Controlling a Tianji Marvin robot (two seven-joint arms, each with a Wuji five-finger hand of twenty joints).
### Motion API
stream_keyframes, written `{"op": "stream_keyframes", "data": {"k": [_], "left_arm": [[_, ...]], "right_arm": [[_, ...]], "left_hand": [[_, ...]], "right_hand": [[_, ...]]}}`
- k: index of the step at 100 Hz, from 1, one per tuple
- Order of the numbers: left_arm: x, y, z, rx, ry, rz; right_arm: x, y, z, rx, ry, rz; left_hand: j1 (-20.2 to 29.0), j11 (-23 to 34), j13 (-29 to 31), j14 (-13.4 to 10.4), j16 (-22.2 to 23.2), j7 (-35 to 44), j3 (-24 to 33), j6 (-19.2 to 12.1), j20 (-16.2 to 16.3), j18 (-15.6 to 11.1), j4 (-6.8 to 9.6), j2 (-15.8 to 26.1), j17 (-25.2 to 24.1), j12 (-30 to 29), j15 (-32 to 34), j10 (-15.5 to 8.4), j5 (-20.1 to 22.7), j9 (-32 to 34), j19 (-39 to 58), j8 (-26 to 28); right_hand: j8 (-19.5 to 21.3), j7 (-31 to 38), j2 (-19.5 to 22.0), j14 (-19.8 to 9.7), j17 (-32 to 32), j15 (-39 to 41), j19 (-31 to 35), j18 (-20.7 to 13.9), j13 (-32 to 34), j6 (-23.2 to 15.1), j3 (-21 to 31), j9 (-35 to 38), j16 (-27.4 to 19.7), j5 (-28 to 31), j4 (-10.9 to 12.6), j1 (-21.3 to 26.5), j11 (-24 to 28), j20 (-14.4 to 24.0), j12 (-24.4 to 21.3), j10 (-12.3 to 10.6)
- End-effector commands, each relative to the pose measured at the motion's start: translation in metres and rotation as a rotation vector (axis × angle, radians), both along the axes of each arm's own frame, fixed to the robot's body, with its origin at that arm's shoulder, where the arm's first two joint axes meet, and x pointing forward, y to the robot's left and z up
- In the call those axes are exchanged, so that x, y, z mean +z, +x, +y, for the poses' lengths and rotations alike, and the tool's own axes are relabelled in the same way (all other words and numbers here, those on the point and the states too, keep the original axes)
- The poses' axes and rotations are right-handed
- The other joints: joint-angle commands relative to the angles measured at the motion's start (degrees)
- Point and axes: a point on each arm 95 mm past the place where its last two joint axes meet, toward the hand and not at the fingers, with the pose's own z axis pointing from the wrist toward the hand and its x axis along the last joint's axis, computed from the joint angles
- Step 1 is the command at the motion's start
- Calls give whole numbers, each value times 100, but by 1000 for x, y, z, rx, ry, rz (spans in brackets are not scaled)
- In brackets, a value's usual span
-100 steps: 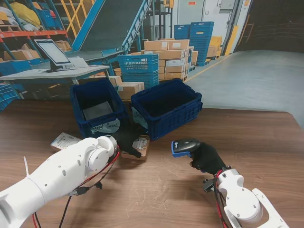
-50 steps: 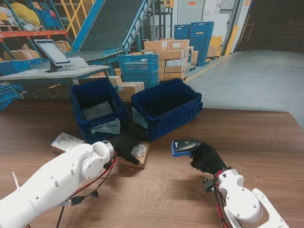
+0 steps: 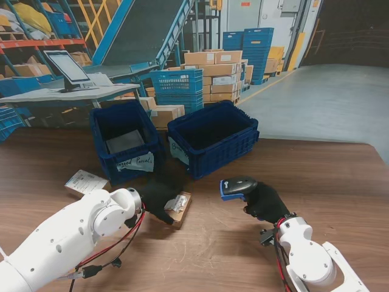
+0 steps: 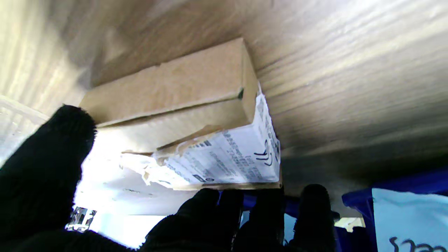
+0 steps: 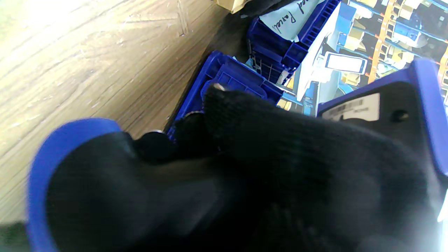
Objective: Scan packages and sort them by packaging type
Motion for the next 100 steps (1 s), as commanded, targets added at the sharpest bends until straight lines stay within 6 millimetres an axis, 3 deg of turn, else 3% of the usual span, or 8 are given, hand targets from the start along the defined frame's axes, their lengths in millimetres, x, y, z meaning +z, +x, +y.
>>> {"op": "stream_keyframes", "data": {"k": [1, 24, 45, 60, 83, 100], "left_arm": [[-14, -10, 4, -6, 20, 53], [-11, -9, 1, -28, 49, 34], [-20, -12, -2, -66, 64, 11], [-29, -14, -2, -77, 59, -31], [-36, -17, 0, -31, -7, -125], [-36, -17, 2, 7, -45, -165]], "right_arm": [[1, -1, 6, 17, 8, -2], [1, 0, 6, 16, 10, -3], [2, 0, 6, 12, 12, -4], [2, -1, 5, 9, 12, -2], [1, -1, 5, 12, 14, 1], [1, 0, 7, 18, 14, -1]], "left_hand": [[128, -120, -230, 173, -111, 470, -92, -334, -105, 69, 99, -28, -126, -88, -131, 69, 159, -210, -235, 78], [172, -366, -369, 130, -238, 412, 291, -270, -178, 63, 59, -345, -96, -187, -123, 61, -103, -427, -413, -5], [339, -95, -42, 141, -136, 454, 805, -208, -106, 70, 65, -648, 43, -13, 52, 41, 20, -116, -236, -24], [509, 392, 536, 113, 183, 638, 1166, -254, 175, 126, 192, -715, 268, 249, 363, -82, 430, 344, 356, 68], [1036, 1215, 1600, -49, 1255, 1258, 1800, -629, 1210, 397, 722, -472, 704, 851, 1179, -354, 1206, 1205, 1661, 591], [1454, 1694, 2136, -164, 1925, 2174, 1936, -963, 1807, 531, 1074, -390, 983, 1208, 1651, -573, 1475, 1756, 2363, 1138]], "right_hand": [[179, 434, 307, 170, 49, 88, 320, -230, 146, -185, 760, 43, 44, 311, 4, 541, -25, 197, 60, 55], [180, 433, 309, 181, 48, 86, 318, -227, 142, -185, 757, 43, 45, 311, 3, 540, -26, 197, 60, 57], [180, 433, 309, 182, 49, 88, 317, -226, 142, -185, 756, 42, 46, 311, 3, 541, -24, 198, 61, 51], [180, 433, 309, 187, 51, 87, 319, -219, 144, -185, 754, 46, 45, 311, 4, 541, -24, 202, 60, 65], [181, 433, 312, 182, 48, 89, 316, -219, 145, -185, 753, 37, 46, 311, 5, 539, -29, 204, 59, 59], [181, 433, 313, 182, 46, 89, 316, -226, 144, -185, 753, 40, 46, 311, 7, 538, -28, 204, 59, 58]]}}
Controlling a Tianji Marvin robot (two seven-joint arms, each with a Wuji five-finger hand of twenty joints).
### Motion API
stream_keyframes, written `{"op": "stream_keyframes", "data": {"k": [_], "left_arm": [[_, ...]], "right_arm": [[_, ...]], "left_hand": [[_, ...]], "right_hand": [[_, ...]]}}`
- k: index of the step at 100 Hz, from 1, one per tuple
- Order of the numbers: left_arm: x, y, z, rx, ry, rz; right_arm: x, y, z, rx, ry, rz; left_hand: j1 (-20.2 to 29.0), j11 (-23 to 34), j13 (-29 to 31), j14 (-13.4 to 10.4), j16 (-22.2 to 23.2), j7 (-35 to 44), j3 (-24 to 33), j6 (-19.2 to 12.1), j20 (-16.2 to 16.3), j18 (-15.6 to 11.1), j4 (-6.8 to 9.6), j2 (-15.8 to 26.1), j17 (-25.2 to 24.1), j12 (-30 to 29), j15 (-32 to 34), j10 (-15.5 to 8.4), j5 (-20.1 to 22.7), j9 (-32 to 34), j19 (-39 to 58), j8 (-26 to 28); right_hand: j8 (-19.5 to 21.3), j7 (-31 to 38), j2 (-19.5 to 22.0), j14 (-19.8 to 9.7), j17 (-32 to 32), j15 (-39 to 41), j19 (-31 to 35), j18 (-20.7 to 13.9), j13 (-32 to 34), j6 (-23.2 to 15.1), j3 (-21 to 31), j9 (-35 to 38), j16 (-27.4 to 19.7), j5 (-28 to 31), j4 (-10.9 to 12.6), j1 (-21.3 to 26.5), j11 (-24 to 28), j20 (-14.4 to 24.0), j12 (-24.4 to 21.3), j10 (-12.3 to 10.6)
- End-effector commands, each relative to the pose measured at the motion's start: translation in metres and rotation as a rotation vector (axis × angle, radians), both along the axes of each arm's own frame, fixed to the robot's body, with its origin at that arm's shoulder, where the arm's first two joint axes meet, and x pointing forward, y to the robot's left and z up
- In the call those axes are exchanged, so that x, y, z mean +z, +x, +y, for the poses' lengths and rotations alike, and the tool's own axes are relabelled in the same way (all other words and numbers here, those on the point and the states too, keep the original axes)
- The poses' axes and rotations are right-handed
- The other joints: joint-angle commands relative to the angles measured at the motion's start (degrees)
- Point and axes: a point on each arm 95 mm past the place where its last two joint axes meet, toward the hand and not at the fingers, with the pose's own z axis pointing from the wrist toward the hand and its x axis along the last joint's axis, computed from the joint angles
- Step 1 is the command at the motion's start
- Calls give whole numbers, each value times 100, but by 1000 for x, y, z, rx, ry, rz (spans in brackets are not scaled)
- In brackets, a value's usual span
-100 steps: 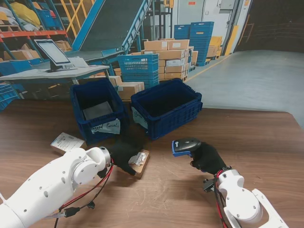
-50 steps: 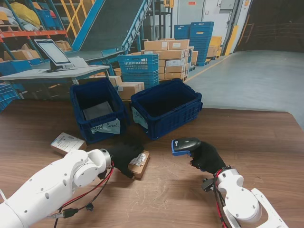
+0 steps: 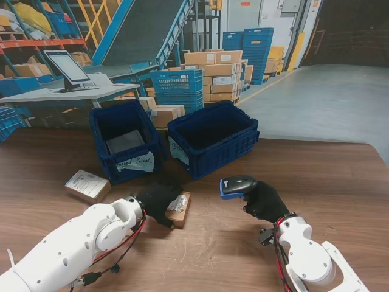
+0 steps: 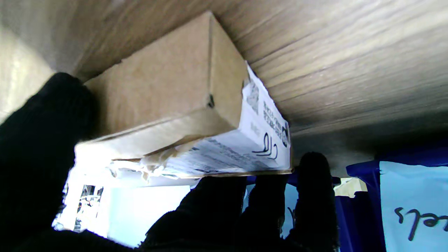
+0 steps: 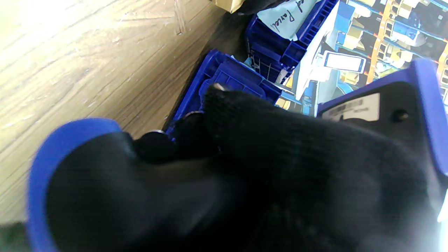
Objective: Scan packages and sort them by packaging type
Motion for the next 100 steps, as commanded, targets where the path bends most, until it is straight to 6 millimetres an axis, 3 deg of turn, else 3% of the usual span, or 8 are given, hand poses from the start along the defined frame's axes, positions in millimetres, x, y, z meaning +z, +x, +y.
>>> {"op": "stream_keyframes", "data": {"k": [1, 18, 20, 23, 26, 41, 61, 100], "left_arm": [[-15, -7, 4, 19, 24, 32], [-9, -8, 5, 57, -20, 11], [-8, -9, 6, 62, -26, 13], [-6, -9, 6, 72, -40, 19], [-3, -10, 6, 85, -58, 35], [9, -14, 8, 110, -73, 53], [23, -21, 10, 111, -55, 43], [54, -45, 18, 153, -175, 27]], "right_arm": [[1, -1, 6, 18, 9, 2], [1, -1, 6, 23, 8, 3], [1, -1, 7, 24, 8, 3], [1, -1, 7, 24, 8, 4], [1, -1, 7, 25, 8, 4], [1, -1, 8, 29, 10, 3], [2, 0, 9, 32, 9, 0], [6, 1, 11, 35, 4, -13]], "left_hand": [[1290, 941, 779, -249, 579, 1478, 1302, -1143, 271, 252, 1143, 864, 106, 417, 1359, -713, 867, 693, 381, 587], [1670, 1563, 1478, -350, 1284, 3219, 1439, -1504, 752, 442, 1289, 851, 509, 930, 1994, -984, 991, 1467, 1170, 1256], [1725, 1556, 1541, -370, 1360, 3374, 1443, -1521, 764, 433, 1192, 796, 561, 1263, 2034, -991, 1018, 1560, 1225, 1263], [1938, 1405, 1657, -361, 1460, 3696, 1417, -1636, 755, 408, 895, 668, 646, 1814, 2131, -1003, 1120, 1842, 1314, 1342], [2122, 1300, 1722, -324, 1513, 3906, 1372, -1691, 750, 411, 762, 599, 683, 2006, 2205, -985, 1184, 2009, 1370, 1358], [2611, 712, 2064, -206, 2243, 5042, 1298, -1996, 757, 457, 463, 236, 884, 2706, 2366, -1052, 1326, 2783, 1626, 1445], [2692, 588, 2218, -198, 2393, 5663, 1220, -2156, 798, 478, 431, 227, 957, 2876, 2386, -1116, 1414, 3031, 1716, 1764], [2656, 572, 2277, -207, 2394, 5749, 1210, -2191, 768, 451, 441, 214, 1000, 2881, 2364, -1130, 1503, 3120, 1683, 1777]], "right_hand": [[181, 433, 314, 183, 46, 88, 316, -226, 144, -185, 753, 40, 46, 311, 7, 538, -28, 203, 58, 58], [179, 427, 315, 185, 47, 87, 318, -225, 145, -178, 751, 43, 44, 308, 9, 537, -29, 203, 56, 56], [179, 427, 313, 183, 47, 87, 318, -225, 147, -178, 751, 42, 44, 308, 9, 538, -30, 203, 56, 56], [179, 427, 314, 182, 47, 87, 318, -225, 147, -178, 751, 41, 44, 308, 9, 538, -30, 203, 56, 57], [179, 427, 315, 182, 47, 87, 318, -225, 146, -178, 750, 45, 44, 308, 8, 537, -28, 202, 57, 58], [180, 426, 315, 183, 46, 87, 318, -224, 146, -178, 752, 39, 44, 308, 10, 536, -30, 202, 56, 59], [180, 426, 314, 181, 45, 87, 317, -226, 146, -178, 752, 40, 43, 308, 12, 536, -29, 201, 55, 61], [181, 426, 310, 180, 44, 85, 320, -225, 144, -178, 754, 41, 43, 308, 14, 536, -28, 198, 56, 60]]}}
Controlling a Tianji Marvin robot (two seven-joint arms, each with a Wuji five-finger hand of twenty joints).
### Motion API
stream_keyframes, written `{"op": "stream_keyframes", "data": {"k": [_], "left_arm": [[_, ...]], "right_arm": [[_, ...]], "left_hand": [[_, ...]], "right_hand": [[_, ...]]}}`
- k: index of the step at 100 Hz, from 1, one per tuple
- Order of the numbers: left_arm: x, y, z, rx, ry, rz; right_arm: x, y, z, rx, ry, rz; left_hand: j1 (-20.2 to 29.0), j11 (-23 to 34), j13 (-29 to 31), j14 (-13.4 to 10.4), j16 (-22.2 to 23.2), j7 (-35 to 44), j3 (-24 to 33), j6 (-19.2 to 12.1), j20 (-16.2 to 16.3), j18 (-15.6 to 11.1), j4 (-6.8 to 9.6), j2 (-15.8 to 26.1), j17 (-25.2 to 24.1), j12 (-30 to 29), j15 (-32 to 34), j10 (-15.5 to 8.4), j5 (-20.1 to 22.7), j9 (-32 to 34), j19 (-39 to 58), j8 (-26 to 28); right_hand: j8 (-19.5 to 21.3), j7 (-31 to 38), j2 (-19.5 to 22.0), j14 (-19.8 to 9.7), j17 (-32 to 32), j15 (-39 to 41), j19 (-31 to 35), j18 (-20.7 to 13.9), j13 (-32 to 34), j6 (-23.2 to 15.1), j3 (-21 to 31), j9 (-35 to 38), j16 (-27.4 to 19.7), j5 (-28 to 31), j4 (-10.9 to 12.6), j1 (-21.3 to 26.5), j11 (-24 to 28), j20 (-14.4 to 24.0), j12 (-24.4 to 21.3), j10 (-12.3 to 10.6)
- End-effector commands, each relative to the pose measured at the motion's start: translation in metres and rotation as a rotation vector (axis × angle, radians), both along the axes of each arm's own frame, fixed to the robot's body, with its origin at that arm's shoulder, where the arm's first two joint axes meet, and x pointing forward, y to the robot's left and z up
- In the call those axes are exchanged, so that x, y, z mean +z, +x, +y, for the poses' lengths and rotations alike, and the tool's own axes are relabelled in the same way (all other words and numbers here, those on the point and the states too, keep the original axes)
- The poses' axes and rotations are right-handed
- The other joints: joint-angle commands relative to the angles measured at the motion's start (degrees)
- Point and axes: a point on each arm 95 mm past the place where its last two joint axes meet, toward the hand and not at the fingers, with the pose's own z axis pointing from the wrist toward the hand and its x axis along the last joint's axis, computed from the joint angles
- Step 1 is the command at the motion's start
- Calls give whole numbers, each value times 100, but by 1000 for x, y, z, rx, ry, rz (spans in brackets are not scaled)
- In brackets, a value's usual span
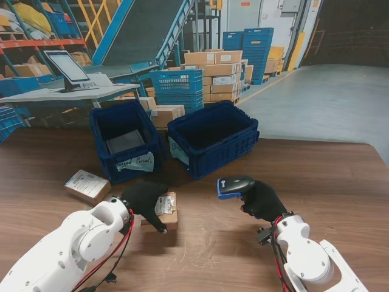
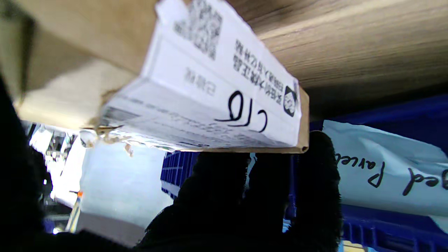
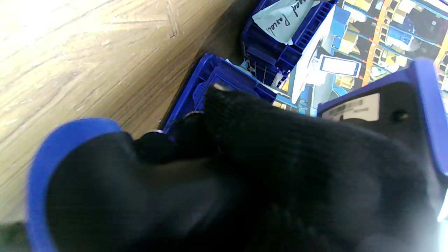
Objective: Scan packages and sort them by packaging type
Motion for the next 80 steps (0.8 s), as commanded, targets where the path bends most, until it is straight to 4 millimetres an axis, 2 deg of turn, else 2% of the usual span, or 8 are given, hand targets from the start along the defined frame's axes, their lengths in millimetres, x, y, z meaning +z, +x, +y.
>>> {"op": "stream_keyframes", "data": {"k": [1, 32, 55, 80], "left_arm": [[1, -8, -4, -5, -28, 27], [11, -35, 0, 24, -75, -11], [6, -50, -4, 28, -132, -8], [1, -55, -13, -4, -162, -26]], "right_arm": [[4, -1, 6, 17, 8, -6], [3, -1, 9, 24, 18, -15], [2, -5, 12, 35, 19, -20], [2, -6, 14, 38, 22, -21]], "left_hand": [[2655, 573, 482, -385, 390, 2946, 3404, -2050, 45, 204, 470, 947, 9, 348, 890, -1121, 786, 743, 172, 634], [2657, 560, 494, -397, 400, 2957, 3400, -2044, 40, 191, 451, 959, 26, 347, 875, -1127, 785, 748, 185, 624], [2665, 548, 477, -389, 391, 2946, 3390, -2043, 27, 199, 441, 976, 4, 345, 849, -1121, 778, 745, 166, 616], [2672, 555, 492, -393, 413, 2950, 3399, -2056, 15, 177, 442, 964, 4, 356, 859, -1125, 786, 758, 157, 628]], "right_hand": [[181, 426, 311, 179, 45, 86, 321, -224, 145, -178, 754, 42, 44, 308, 14, 535, -27, 198, 56, 60], [181, 426, 314, 182, 45, 88, 321, -223, 147, -178, 755, 42, 46, 308, 12, 535, -27, 197, 58, 59], [181, 426, 315, 186, 44, 89, 322, -223, 146, -178, 754, 42, 48, 308, 11, 535, -28, 197, 58, 66], [181, 426, 312, 179, 52, 86, 324, -228, 154, -178, 758, 47, 42, 308, 12, 535, -29, 195, 59, 68]]}}
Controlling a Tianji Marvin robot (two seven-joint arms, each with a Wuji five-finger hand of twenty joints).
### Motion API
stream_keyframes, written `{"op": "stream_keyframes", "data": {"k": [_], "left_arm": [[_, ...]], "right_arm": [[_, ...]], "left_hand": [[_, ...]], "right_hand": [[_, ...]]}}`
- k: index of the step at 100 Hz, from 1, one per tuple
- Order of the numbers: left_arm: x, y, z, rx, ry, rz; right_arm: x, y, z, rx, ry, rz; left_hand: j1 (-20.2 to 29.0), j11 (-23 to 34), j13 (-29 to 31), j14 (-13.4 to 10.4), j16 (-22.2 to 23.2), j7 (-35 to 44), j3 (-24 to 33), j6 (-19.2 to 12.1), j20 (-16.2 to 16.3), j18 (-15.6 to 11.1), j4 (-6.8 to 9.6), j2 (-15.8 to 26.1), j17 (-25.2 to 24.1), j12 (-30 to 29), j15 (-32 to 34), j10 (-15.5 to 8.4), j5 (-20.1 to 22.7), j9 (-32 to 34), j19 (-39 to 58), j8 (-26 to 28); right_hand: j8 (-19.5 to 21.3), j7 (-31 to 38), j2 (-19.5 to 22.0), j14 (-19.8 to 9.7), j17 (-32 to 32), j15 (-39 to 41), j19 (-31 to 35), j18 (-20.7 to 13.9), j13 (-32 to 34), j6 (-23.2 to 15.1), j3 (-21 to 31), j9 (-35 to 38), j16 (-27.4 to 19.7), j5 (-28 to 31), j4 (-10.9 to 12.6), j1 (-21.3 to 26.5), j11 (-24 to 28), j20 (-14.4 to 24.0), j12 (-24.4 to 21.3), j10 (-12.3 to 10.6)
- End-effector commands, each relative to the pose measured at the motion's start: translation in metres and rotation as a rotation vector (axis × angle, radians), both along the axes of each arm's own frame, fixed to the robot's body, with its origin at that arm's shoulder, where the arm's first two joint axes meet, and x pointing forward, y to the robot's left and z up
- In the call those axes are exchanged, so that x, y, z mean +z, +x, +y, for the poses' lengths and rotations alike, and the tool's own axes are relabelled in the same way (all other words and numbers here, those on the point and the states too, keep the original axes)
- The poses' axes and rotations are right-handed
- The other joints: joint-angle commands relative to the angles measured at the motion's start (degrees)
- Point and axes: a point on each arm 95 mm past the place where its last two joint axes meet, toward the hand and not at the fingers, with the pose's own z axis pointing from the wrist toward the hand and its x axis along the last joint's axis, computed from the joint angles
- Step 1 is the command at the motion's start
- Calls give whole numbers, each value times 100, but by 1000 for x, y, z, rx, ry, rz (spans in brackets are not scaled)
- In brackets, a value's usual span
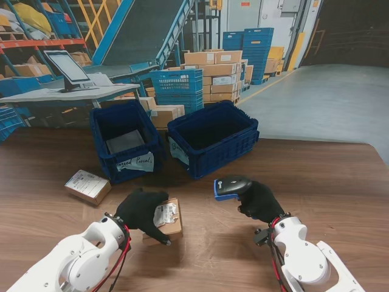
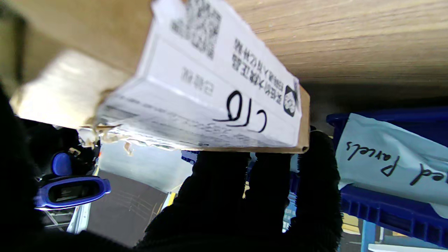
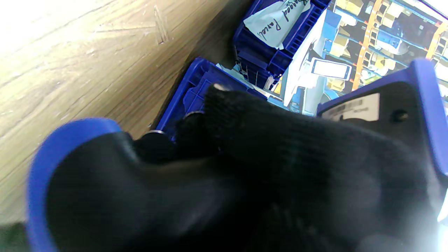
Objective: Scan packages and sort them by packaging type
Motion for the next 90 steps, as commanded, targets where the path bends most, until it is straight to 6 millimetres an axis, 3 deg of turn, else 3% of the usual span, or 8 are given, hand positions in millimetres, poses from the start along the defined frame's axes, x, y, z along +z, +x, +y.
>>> {"op": "stream_keyframes", "data": {"k": [1, 49, 90], "left_arm": [[-4, -4, -8, -23, 2, 19], [-17, -12, -24, -106, -29, 29], [-35, -6, -42, -158, -50, 74]], "right_arm": [[2, -3, 6, 18, 10, -1], [2, -5, 6, 8, 16, 4], [2, -9, -2, -9, 15, 16]], "left_hand": [[2672, 558, 461, -395, 349, 2943, 3516, -2050, 14, 176, 443, 962, 0, 356, 852, -1130, 726, 708, 160, 595], [2689, 528, 430, -403, 338, 2934, 3490, -2046, -8, 170, 433, 986, -21, 340, 798, -1135, 706, 681, 135, 603], [2756, 491, 378, -398, 303, 2908, 3389, -2037, -33, 158, 399, 1042, -55, 322, 744, -1125, 680, 638, 100, 604]], "right_hand": [[181, 426, 312, 179, 52, 85, 324, -227, 155, -192, 758, 46, 42, 308, 11, 535, -29, 147, 59, 66], [181, 425, 309, 174, 58, 87, 325, -227, 157, -192, 763, 48, 45, 308, 11, 534, -30, 147, 59, 62], [181, 425, 308, 182, 59, 89, 328, -220, 155, -192, 762, 47, 47, 308, 12, 535, -31, 149, 61, 68]]}}
